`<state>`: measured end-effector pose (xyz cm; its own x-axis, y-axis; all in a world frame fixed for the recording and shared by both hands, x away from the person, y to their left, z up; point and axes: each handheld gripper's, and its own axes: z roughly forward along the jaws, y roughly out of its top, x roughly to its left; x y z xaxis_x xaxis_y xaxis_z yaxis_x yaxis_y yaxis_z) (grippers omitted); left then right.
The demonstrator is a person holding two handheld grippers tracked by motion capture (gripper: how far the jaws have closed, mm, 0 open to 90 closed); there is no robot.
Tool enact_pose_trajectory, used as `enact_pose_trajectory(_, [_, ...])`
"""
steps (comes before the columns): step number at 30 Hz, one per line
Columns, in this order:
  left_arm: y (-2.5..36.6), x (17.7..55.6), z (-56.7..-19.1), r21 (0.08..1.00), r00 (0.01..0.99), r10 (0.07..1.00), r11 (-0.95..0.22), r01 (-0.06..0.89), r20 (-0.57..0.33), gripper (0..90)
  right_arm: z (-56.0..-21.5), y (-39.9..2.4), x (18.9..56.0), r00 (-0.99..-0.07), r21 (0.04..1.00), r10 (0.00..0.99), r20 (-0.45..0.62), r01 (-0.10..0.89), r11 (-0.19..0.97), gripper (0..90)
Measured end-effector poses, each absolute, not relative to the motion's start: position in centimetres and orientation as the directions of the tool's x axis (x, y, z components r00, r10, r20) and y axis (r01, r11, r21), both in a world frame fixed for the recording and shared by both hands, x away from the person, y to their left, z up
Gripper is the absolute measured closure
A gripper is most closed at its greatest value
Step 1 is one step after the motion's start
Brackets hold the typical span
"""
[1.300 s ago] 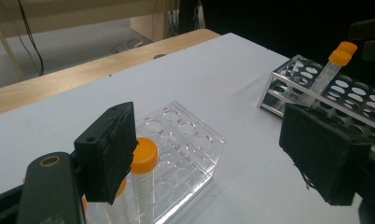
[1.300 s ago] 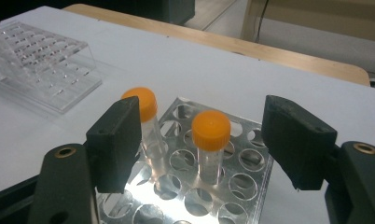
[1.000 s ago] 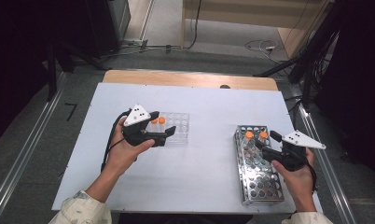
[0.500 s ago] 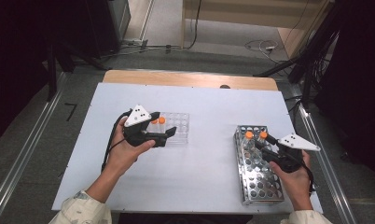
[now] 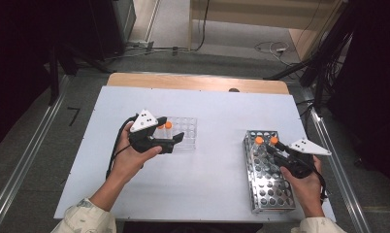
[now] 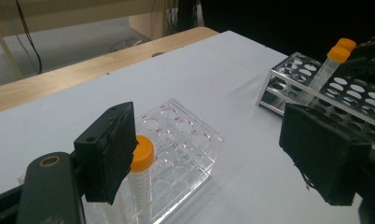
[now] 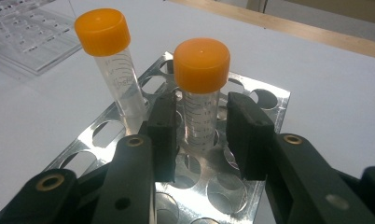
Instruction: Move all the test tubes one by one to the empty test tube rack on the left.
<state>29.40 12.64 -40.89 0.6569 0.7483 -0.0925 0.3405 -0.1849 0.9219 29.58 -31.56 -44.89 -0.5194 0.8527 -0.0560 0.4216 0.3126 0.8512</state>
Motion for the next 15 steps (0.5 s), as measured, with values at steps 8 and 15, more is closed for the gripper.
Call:
enact_pose_trajectory(8, [12.61, 29.39, -40.92, 0.922, 0.656, 0.749, -0.184, 0.342, -0.093, 20.2, -45.13, -31.46, 29.94, -0.524, 0.844, 0.85, -0.055, 0.43, 0.32, 66.1])
enact_pose_trajectory(15, [12.68, 29.42, -40.98, 0.92, 0.655, 0.75, -0.184, 0.345, -0.095, 20.2, -45.19, -31.26, 29.99, -0.519, 0.844, 0.851, -0.078, 0.42, 0.334, 71.2])
